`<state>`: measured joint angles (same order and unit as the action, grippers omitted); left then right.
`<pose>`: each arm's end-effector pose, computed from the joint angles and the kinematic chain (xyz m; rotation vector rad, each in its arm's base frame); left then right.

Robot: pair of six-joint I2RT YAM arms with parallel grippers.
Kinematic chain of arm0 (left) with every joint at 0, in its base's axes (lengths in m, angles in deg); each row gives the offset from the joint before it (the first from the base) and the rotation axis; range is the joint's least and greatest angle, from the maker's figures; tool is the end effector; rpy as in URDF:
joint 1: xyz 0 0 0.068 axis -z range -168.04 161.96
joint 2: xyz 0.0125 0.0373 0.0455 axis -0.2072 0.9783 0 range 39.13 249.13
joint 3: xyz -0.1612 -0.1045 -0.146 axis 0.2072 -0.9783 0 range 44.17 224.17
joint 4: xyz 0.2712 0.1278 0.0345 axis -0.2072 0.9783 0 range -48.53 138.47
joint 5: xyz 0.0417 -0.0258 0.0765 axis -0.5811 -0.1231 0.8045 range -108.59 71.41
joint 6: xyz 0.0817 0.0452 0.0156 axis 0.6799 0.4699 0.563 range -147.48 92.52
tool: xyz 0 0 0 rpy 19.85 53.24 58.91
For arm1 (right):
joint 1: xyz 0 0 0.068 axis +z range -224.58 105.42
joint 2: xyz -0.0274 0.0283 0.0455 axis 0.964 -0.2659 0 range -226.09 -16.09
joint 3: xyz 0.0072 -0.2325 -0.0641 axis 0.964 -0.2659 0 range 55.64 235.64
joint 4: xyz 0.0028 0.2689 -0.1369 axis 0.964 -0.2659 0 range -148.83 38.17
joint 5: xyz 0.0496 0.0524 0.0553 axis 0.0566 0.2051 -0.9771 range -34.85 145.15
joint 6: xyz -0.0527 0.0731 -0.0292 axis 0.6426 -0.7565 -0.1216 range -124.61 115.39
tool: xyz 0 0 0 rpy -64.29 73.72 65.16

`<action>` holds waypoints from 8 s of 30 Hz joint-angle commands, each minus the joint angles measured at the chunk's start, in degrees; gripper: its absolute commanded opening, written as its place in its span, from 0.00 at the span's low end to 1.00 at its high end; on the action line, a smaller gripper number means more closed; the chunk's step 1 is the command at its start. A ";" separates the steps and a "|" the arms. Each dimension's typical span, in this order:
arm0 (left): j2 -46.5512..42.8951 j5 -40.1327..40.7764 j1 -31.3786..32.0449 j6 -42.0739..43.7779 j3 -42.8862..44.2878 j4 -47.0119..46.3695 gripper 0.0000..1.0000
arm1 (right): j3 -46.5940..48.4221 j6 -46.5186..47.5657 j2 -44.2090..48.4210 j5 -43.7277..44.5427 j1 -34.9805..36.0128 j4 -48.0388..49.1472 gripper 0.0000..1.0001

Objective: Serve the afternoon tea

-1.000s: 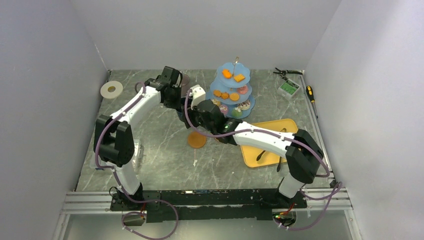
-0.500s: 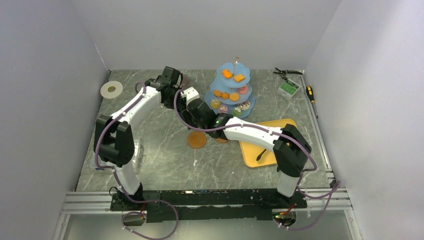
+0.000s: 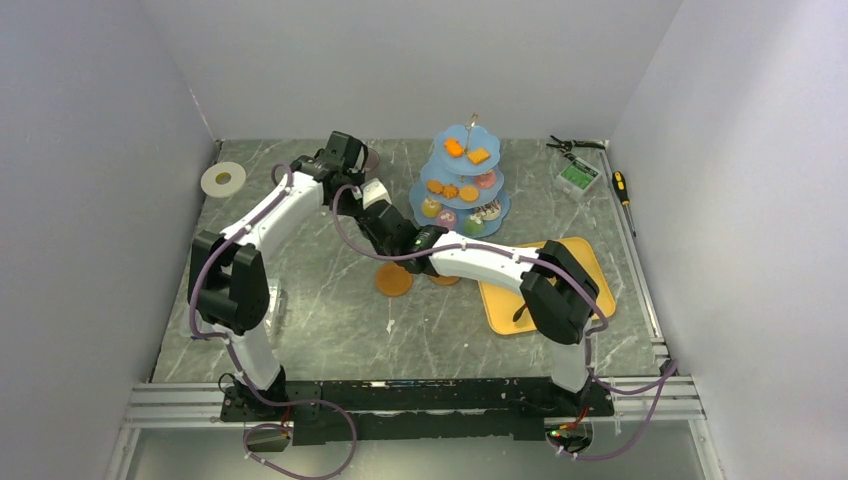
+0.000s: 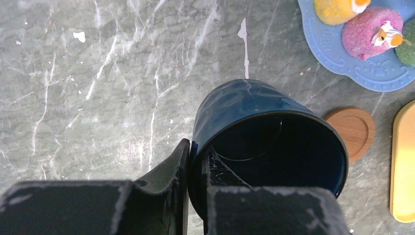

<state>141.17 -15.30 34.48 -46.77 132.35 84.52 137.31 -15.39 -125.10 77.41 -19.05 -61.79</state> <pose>0.4165 -0.1673 0.1955 0.0507 2.5743 -0.2039 0.3098 0.3941 0.1604 -0.6290 2.0822 0.2301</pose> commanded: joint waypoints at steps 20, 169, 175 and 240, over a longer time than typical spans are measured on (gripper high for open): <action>-6.59 -23.28 -5.93 4.41 6.97 1.68 0.93 | -14.51 -0.26 15.85 7.61 -0.24 15.22 0.00; 33.68 -11.93 -11.90 39.80 41.65 -5.19 0.03 | -42.57 -24.64 50.07 11.37 3.99 -1.40 0.56; 26.53 -3.83 -11.70 21.28 31.13 0.21 0.03 | -42.65 -23.71 50.06 10.92 4.07 -0.58 0.55; 13.16 -9.83 -12.15 16.36 17.70 6.90 0.05 | -36.93 -18.24 45.24 12.85 6.46 1.52 0.72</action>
<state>163.95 -25.16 21.94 -17.98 155.43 90.46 96.32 -37.10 -77.98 89.28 -13.09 -64.09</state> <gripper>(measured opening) 0.108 0.694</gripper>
